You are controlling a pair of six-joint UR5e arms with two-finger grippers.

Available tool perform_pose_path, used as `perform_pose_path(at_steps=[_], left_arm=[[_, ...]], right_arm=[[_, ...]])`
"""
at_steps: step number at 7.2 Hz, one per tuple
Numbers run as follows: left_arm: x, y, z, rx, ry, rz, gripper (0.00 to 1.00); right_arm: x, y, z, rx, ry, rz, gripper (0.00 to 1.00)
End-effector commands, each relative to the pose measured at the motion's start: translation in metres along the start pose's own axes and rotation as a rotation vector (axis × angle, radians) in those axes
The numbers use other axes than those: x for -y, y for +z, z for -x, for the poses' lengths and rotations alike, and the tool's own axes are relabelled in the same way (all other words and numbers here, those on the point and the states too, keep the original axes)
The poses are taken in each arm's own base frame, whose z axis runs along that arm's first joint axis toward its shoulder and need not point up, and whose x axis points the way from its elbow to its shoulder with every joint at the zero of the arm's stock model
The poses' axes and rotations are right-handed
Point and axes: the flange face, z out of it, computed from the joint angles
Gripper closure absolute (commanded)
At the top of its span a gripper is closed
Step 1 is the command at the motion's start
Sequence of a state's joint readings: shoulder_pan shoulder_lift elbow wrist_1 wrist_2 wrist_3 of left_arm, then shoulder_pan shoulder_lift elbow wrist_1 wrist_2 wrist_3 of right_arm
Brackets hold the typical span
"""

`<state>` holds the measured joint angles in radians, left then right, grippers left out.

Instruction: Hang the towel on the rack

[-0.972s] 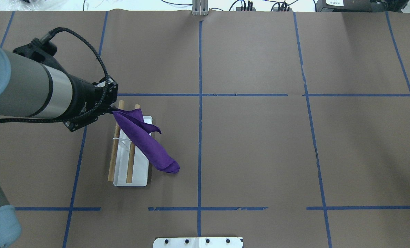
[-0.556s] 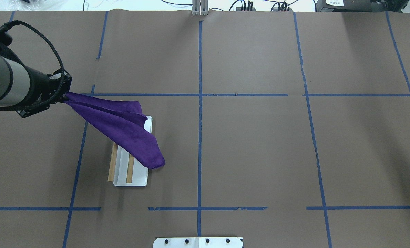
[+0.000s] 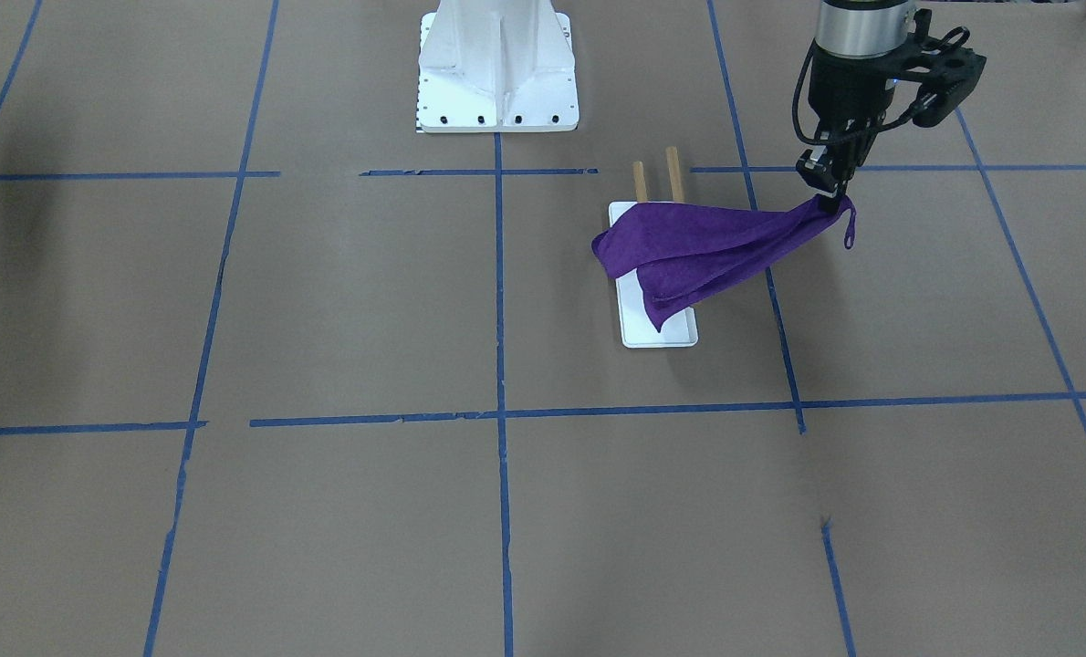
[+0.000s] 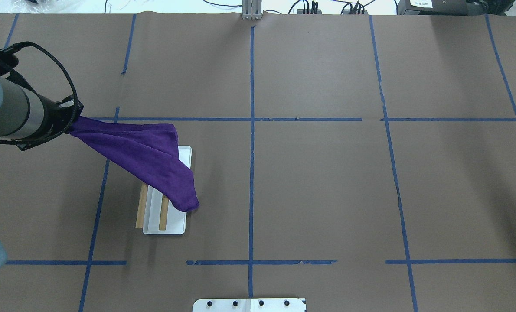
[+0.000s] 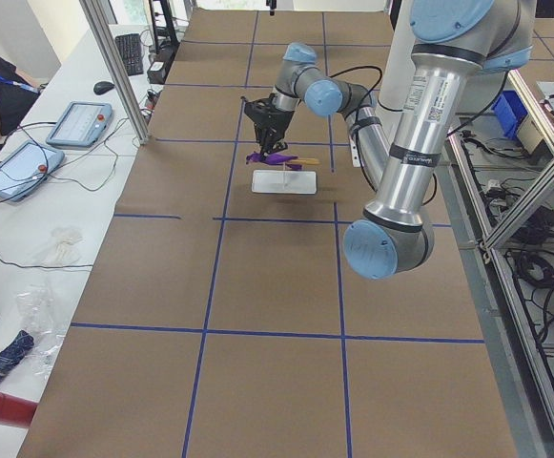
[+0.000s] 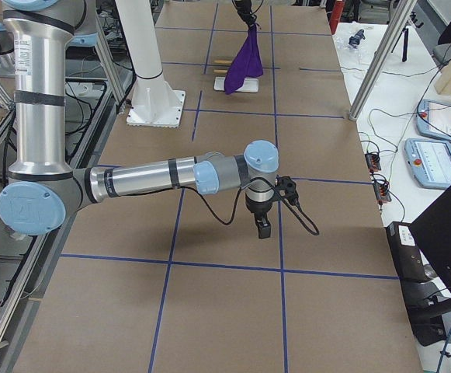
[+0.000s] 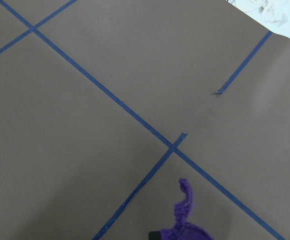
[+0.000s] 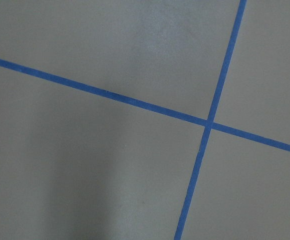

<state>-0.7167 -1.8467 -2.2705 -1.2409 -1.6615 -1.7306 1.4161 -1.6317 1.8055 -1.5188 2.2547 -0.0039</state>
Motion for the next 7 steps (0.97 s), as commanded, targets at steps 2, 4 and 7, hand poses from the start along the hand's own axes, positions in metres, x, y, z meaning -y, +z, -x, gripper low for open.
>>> perform_pose_path(at_steps=[2, 4, 7], left_arm=[[-0.005, 0.030, 0.019, 0.071, 0.143, -0.010, 0.00], [0.003, 0.036, 0.037, 0.105, 0.304, -0.008, 0.00], [0.069, 0.038, 0.052, 0.139, 0.665, 0.029, 0.00]], right_arm=[[-0.003, -0.005, -0.006, -0.002, 0.016, -0.009, 0.00], [0.003, -0.006, -0.004, -0.003, 0.006, -0.015, 0.00], [-0.003, -0.001, -0.009, -0.002, 0.018, -0.003, 0.00]])
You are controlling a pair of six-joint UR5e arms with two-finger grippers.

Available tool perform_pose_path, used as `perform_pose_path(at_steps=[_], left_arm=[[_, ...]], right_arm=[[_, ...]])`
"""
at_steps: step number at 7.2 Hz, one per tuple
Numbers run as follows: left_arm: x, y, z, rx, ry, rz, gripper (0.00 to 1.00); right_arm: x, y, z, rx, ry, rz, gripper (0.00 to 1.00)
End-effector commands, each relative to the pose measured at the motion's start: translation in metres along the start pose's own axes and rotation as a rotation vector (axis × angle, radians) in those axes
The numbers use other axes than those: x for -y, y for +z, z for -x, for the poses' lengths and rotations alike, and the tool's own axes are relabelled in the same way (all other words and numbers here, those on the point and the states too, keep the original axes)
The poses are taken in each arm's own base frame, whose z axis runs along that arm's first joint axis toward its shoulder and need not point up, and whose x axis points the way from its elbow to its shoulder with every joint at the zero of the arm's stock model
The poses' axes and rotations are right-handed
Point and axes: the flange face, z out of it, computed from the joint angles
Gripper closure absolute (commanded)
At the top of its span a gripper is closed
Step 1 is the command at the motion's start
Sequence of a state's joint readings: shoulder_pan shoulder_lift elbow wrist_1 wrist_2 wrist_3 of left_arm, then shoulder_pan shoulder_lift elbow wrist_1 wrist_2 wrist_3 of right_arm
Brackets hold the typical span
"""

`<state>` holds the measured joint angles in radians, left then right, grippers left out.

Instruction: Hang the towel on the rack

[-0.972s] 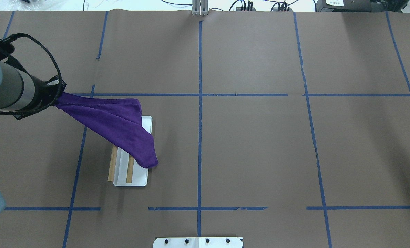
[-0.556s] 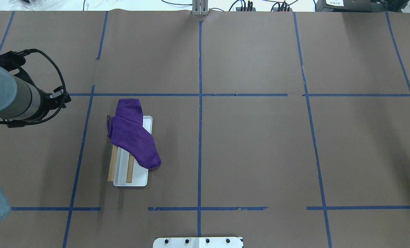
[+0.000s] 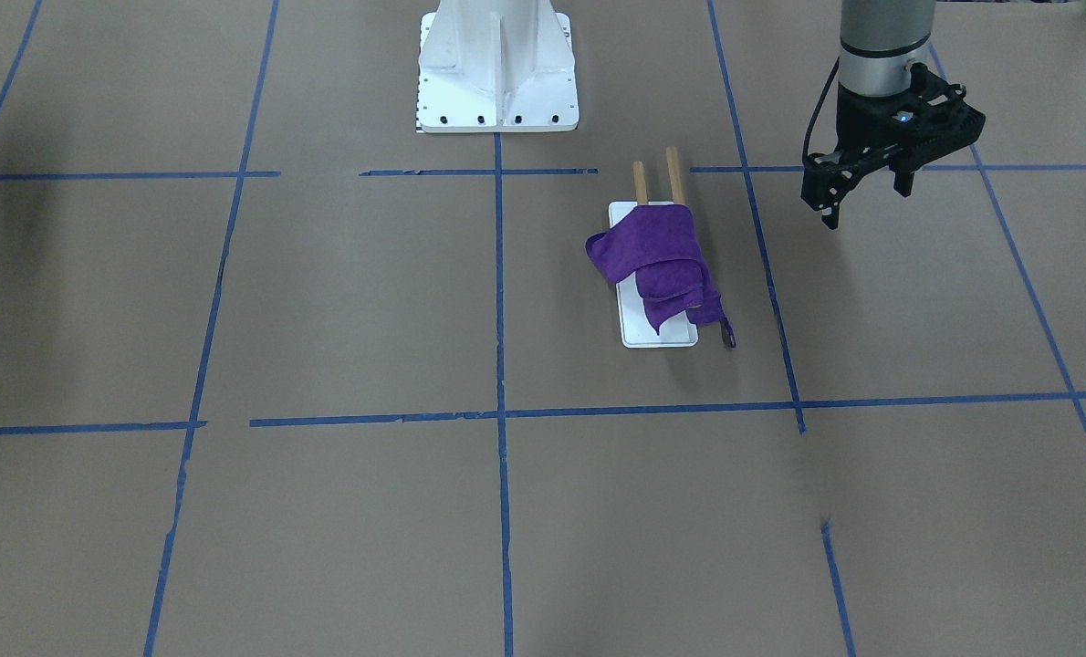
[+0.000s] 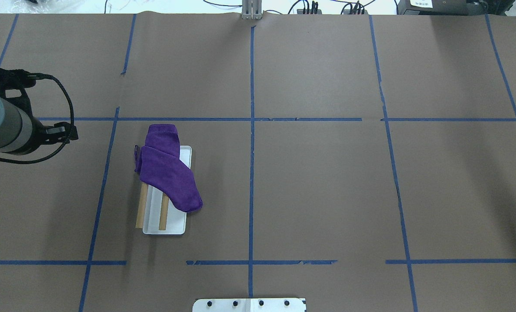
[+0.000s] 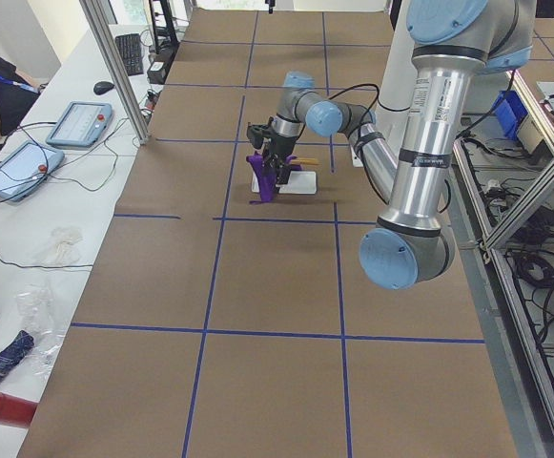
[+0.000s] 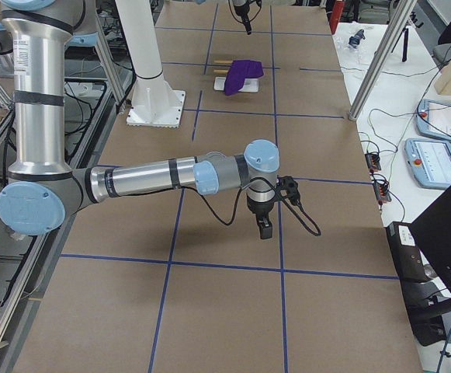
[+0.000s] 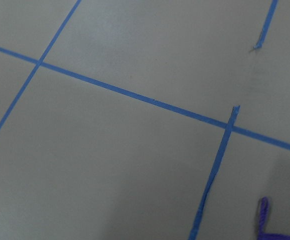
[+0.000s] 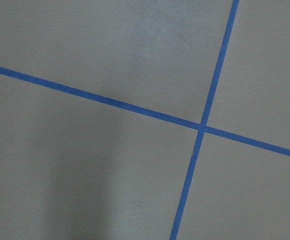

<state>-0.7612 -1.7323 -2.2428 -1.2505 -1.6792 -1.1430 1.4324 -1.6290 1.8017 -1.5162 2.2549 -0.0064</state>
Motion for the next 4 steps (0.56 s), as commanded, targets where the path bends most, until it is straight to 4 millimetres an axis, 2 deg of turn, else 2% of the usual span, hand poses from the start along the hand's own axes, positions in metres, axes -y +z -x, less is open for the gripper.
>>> perform_pose_path(at_steps=[1, 2, 3, 4], left_arm=[[0.073, 0.005, 0.068, 0.002, 0.234, 0.057, 0.00], [0.111, 0.017, 0.109, -0.026, 0.302, 0.107, 0.00], [0.151, 0.034, 0.161, -0.092, 0.351, 0.110, 0.00], [0.182, 0.065, 0.226, -0.145, 0.413, 0.165, 0.00]], right_arm=[[-0.009, 0.008, -0.007, 0.003, 0.020, 0.019, 0.00], [-0.015, 0.011, -0.017, 0.028, 0.048, 0.027, 0.00], [-0.026, 0.016, -0.043, 0.125, 0.125, 0.030, 0.00], [-0.034, 0.014, -0.060, 0.157, 0.165, 0.021, 0.00]])
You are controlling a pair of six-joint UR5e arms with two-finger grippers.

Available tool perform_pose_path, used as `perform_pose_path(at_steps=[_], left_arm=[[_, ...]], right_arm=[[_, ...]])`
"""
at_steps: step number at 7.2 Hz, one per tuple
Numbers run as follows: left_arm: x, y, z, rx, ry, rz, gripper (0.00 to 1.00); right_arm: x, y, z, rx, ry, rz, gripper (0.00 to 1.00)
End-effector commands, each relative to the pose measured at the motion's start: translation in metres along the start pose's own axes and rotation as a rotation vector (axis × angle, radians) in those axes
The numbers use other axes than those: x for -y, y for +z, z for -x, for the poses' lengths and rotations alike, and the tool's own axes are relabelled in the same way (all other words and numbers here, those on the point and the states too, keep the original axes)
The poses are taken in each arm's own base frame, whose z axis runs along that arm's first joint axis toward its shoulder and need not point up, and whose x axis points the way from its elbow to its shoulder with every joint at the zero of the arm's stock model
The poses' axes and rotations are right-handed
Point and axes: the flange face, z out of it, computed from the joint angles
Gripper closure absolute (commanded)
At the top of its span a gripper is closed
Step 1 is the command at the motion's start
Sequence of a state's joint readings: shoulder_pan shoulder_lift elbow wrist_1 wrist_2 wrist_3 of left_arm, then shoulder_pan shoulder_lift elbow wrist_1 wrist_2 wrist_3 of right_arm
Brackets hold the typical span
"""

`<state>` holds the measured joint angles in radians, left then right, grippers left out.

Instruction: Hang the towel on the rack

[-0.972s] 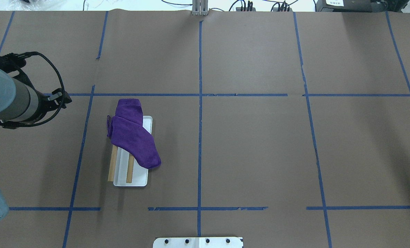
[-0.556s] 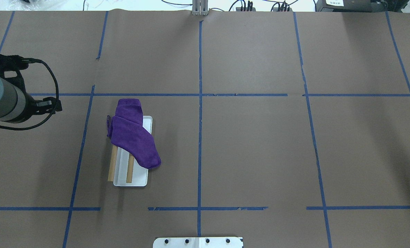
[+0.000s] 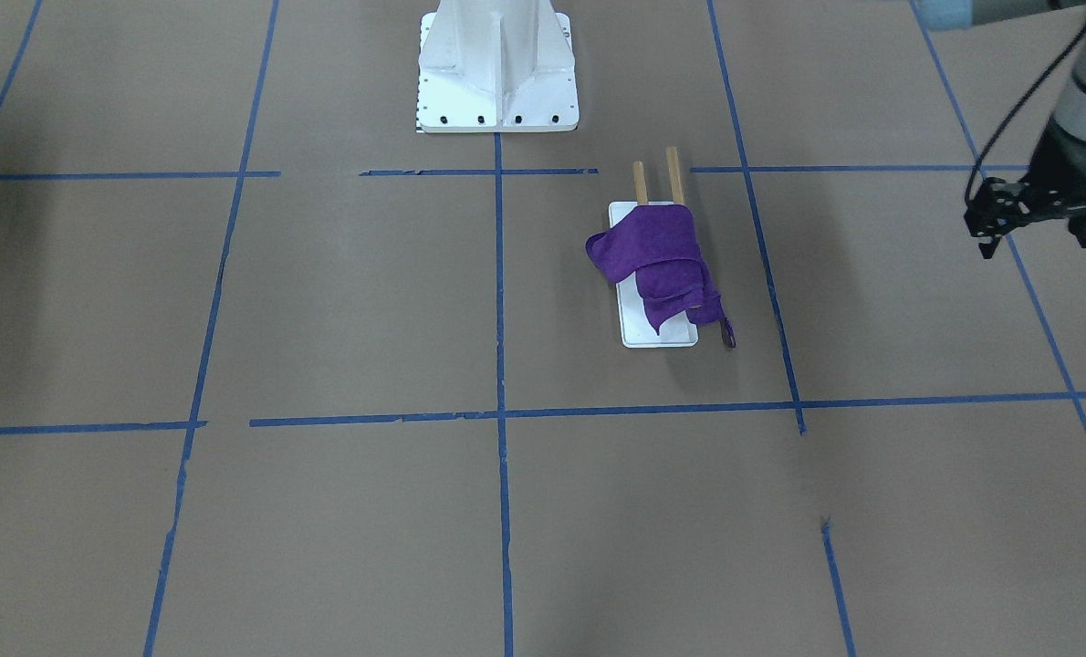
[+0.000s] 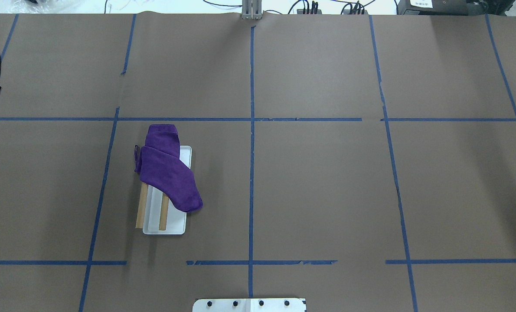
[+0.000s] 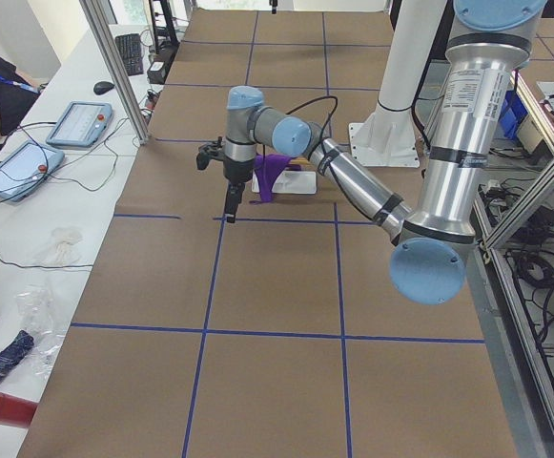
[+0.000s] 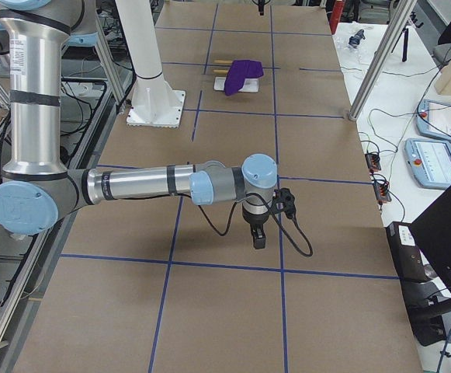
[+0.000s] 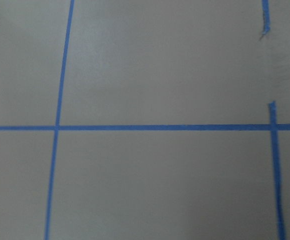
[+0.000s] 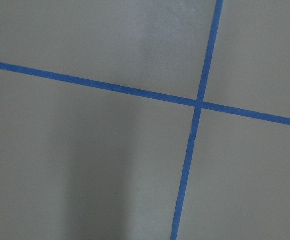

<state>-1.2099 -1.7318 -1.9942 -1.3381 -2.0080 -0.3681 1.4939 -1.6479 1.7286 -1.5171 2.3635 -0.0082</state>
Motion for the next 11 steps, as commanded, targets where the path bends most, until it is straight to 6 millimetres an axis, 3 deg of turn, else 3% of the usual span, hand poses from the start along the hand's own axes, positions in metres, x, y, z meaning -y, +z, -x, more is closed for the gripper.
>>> perform_pose_path(at_steps=[1, 2, 3, 4, 6, 11], left_arm=[[0.014, 0.041, 0.155, -0.102, 0.095, 0.072, 0.00], [-0.001, 0.068, 0.199, -0.173, 0.055, 0.124, 0.00], [-0.028, 0.088, 0.222, -0.200, 0.002, 0.157, 0.00], [-0.053, 0.095, 0.244, -0.199, -0.023, 0.138, 0.00], [-0.063, 0.102, 0.246, -0.212, -0.011, 0.116, 0.00], [-0.061, 0.099, 0.244, -0.219, -0.016, 0.111, 0.00]], right_arm=[[-0.011, -0.005, -0.029, 0.062, 0.070, -0.014, 0.00], [-0.011, -0.006, -0.030, 0.060, 0.078, -0.016, 0.00], [-0.011, -0.006, -0.030, 0.060, 0.084, -0.016, 0.00], [-0.012, -0.006, -0.031, 0.059, 0.085, -0.015, 0.00], [-0.013, -0.005, -0.031, 0.059, 0.089, -0.013, 0.00], [-0.016, -0.008, -0.035, 0.058, 0.099, -0.017, 0.00]])
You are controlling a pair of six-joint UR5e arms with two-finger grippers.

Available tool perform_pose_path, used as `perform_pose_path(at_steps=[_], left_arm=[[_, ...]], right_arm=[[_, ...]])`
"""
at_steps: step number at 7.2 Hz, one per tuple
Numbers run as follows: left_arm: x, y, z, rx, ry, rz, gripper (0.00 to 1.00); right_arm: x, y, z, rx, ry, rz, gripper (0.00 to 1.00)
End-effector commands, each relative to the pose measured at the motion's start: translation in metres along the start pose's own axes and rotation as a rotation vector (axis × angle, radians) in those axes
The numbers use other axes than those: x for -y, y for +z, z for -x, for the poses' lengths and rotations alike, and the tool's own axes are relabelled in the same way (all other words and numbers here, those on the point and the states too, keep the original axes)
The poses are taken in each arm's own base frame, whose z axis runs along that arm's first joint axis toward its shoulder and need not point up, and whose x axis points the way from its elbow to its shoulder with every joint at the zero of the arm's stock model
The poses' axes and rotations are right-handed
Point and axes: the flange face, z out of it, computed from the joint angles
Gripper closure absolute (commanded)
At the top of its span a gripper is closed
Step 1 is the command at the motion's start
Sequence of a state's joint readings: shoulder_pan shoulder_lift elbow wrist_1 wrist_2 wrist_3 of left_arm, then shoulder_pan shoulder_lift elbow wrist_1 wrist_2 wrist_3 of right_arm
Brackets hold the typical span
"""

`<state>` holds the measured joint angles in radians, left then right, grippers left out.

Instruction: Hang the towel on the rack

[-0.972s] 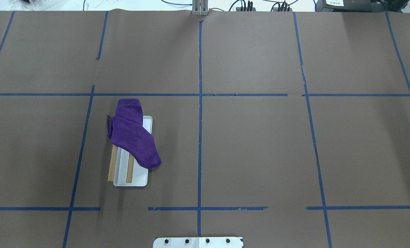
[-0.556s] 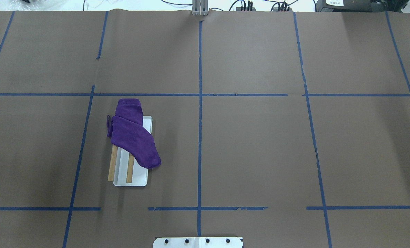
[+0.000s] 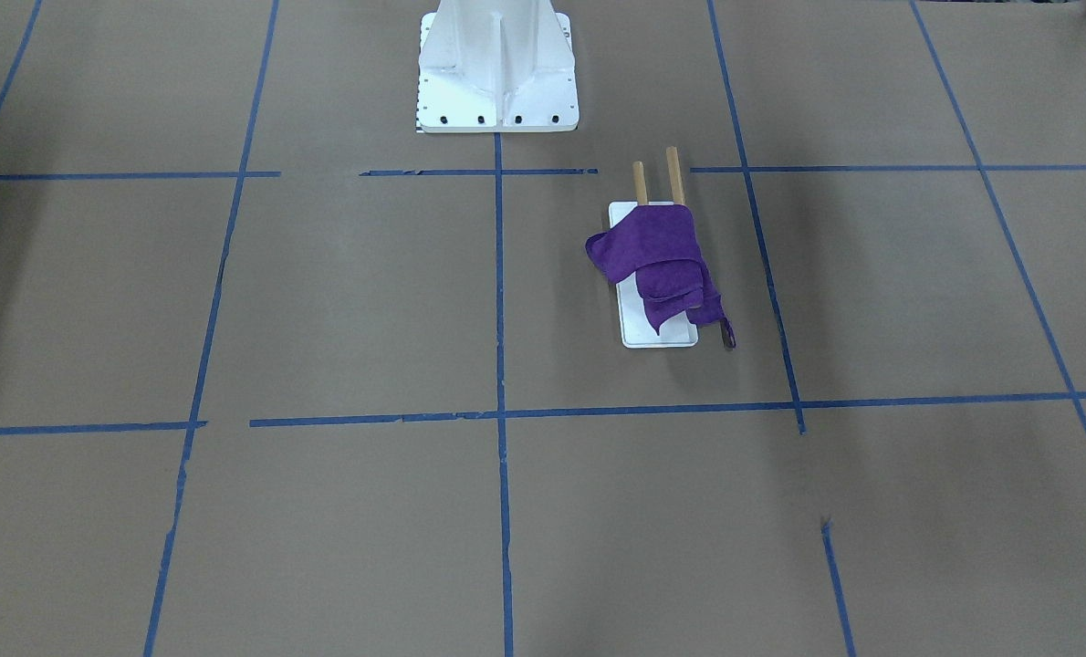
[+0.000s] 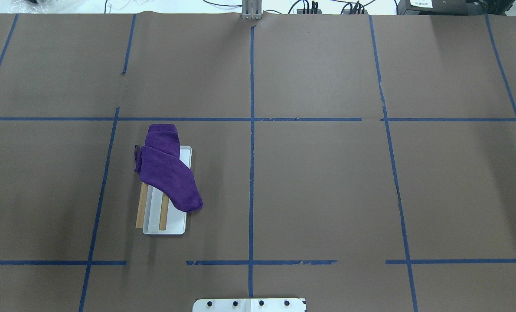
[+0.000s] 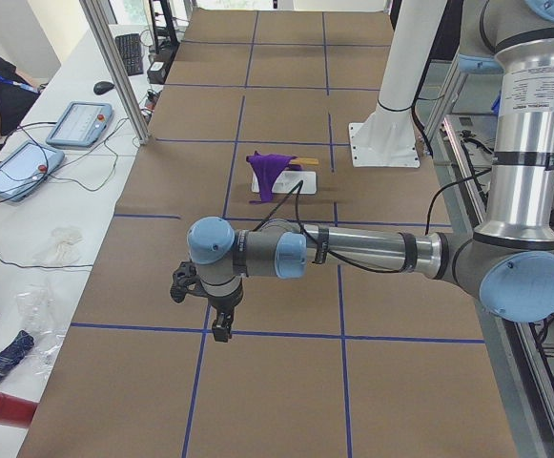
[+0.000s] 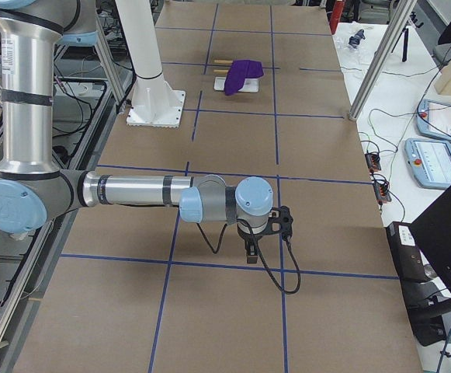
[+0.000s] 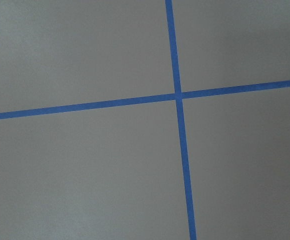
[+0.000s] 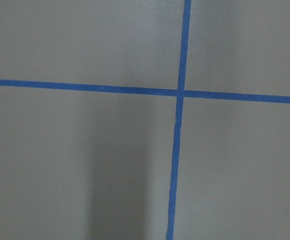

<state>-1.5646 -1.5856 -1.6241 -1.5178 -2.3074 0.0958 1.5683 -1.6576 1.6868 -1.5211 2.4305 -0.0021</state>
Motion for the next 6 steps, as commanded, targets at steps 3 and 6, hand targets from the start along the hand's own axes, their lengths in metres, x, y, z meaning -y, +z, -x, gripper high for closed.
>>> perform_pose_path(at_steps=[3, 6], left_arm=[[0.0007, -0.0015, -0.0030, -0.018, 0.001, -0.004, 0.00], [0.0009, -0.0026, -0.0040, -0.018, 0.004, -0.006, 0.00]], right_arm=[[-0.0004, -0.0003, -0.0005, -0.002, 0.002, 0.000, 0.00], [-0.0005, 0.0002, -0.0011, -0.002, 0.003, 0.001, 0.00]])
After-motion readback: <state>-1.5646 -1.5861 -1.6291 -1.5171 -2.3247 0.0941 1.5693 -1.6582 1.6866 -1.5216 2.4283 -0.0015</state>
